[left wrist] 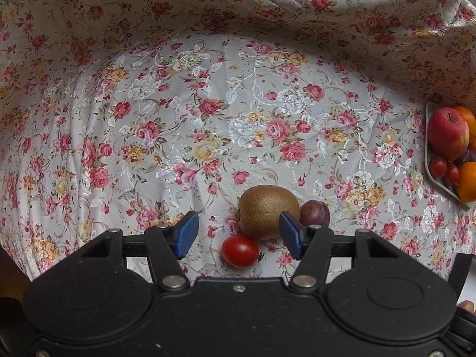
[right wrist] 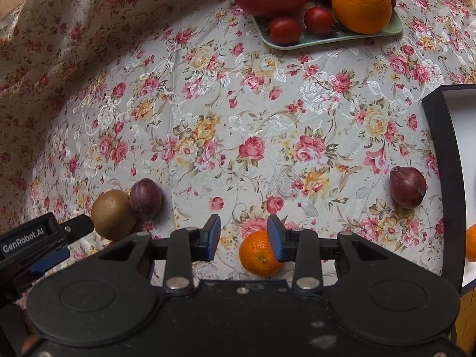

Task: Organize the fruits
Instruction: 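Close the left tool on the kiwi while the right tool grasps the mandarin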

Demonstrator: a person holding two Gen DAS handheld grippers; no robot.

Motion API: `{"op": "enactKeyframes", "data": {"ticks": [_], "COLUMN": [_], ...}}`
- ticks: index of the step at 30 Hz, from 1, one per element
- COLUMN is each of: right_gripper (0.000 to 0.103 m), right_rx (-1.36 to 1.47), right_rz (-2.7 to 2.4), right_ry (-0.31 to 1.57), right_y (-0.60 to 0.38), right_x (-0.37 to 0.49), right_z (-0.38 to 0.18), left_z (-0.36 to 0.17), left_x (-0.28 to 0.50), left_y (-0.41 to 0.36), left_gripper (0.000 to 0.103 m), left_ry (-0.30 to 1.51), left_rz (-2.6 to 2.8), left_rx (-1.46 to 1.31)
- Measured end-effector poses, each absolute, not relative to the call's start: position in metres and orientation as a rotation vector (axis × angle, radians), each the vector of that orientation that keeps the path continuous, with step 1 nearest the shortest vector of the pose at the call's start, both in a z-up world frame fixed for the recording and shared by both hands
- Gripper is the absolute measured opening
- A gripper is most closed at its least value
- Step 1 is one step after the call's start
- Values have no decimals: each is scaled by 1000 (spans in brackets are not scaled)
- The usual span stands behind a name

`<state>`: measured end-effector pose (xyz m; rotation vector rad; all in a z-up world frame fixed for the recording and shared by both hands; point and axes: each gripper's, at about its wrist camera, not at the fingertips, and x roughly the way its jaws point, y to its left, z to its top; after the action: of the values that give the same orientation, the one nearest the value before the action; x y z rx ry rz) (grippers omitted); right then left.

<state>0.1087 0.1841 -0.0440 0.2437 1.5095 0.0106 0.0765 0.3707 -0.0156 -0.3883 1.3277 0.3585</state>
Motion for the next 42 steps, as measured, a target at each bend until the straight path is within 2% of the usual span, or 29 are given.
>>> {"op": "enactKeyframes", "data": {"ticks": [29, 42], "right_gripper": [38, 43], "right_rx": [96, 52], "right_rz": [36, 45], "right_ry": [1536, 1545], "right_y": [186, 195], "right_x": [98, 95], "right_z": [-51, -59], "left_z": [-16, -30], "left_x": [81, 89], "left_y": [363, 358], "left_gripper": [63, 63], "left_ry": [1327, 1347], "left_rz": [277, 302], "left_rx": [-377, -387]}}
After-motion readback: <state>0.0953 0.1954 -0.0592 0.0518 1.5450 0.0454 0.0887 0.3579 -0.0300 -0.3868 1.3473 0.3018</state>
